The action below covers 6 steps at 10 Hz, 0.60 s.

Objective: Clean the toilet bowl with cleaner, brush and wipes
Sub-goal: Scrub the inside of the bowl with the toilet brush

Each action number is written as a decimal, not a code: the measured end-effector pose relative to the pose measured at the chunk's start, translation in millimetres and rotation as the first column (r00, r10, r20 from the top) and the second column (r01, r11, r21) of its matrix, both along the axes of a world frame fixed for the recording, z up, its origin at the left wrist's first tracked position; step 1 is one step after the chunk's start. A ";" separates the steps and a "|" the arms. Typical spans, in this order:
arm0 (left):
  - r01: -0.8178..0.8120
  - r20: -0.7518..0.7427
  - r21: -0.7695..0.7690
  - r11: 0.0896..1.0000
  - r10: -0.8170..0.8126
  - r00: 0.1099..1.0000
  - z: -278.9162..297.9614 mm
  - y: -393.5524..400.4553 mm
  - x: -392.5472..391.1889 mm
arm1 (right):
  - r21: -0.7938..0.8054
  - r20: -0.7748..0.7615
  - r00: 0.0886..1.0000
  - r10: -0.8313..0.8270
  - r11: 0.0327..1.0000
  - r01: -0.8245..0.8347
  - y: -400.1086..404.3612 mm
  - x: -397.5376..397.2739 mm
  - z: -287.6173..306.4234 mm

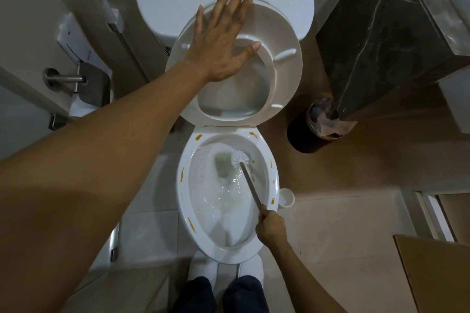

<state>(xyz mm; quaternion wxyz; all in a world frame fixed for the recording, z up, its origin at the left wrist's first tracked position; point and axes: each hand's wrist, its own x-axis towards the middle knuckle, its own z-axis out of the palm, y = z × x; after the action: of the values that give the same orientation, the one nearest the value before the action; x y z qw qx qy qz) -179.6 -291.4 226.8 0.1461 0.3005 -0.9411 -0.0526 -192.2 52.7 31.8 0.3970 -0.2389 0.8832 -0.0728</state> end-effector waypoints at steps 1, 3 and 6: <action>0.000 -0.006 0.006 1.000 0.000 1.000 0.9 0.8 0.3 | -0.037 0.011 1.000 -0.025 0.999 0.025 -9.0 1.9 -0.1; -0.003 -0.009 0.000 1.000 0.003 1.000 -0.4 1.1 -0.9 | -0.075 0.151 0.986 0.073 0.995 -0.062 -25.4 10.8 -9.6; 0.001 -0.012 0.008 1.000 -0.001 1.000 -0.5 0.9 -0.7 | -0.133 0.078 0.996 -0.034 0.990 0.044 -26.8 0.2 -7.2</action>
<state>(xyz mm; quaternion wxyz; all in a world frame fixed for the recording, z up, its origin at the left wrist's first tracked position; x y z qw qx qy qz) -180.2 -290.4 226.3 0.1504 0.3006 -0.9400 -0.0584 -192.0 25.9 24.6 0.4115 -0.2448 0.8652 -0.1489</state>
